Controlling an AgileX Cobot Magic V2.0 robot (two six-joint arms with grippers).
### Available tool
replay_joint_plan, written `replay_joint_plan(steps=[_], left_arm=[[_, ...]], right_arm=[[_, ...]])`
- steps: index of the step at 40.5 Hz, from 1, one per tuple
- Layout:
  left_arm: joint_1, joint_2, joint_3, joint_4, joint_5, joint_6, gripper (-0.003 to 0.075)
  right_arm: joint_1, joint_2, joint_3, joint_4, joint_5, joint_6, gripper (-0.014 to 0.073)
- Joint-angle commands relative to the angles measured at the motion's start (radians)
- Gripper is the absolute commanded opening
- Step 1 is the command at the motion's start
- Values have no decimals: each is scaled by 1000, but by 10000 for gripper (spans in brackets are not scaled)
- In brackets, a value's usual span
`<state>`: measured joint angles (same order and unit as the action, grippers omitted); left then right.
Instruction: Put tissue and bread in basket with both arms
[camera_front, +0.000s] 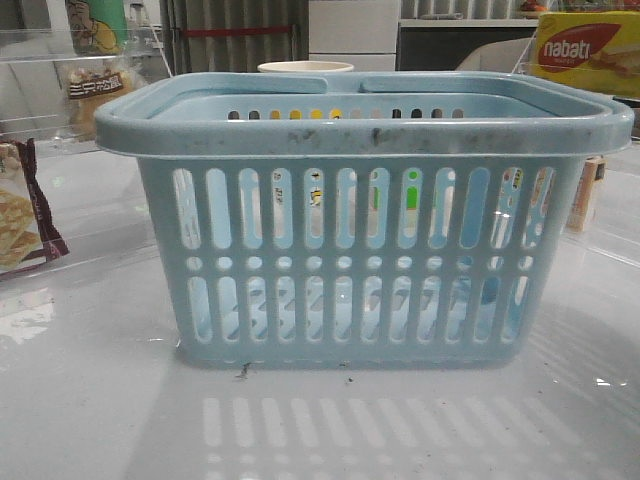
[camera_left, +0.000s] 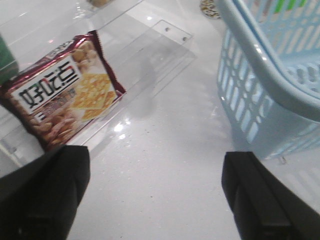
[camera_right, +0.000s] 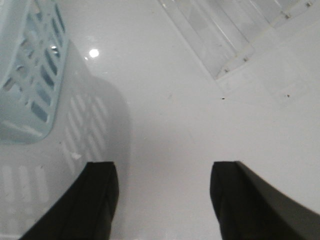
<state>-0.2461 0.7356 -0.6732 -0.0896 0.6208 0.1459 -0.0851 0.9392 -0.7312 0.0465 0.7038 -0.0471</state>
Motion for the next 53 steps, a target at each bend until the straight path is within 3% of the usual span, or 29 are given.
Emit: replay_joint_plan(steps=[1,10,36,40,47,53], left_arm=[[-71,0,-26,-14,-80,10,601],[-141,0,-26,-14,-84,10,601],[-141,0,-26,-14,-86,10,601],[-141,0,-26,-14,-86,10,601],[-141,0,-26,-14,-86,10,601],[-141,0,-26,-14,-86,10,601]], right_arm=[[-55,75,-101,-14,-85,6,518],[-109,289,-298,-14,-89,6,518],[-109,792,-734,-106,-177,6,514],[-109,822,-747,-115,-192,6,423],[-109,824,-748,-120,-208,6,154],[-93,766,-750,-119,-187,6,88]])
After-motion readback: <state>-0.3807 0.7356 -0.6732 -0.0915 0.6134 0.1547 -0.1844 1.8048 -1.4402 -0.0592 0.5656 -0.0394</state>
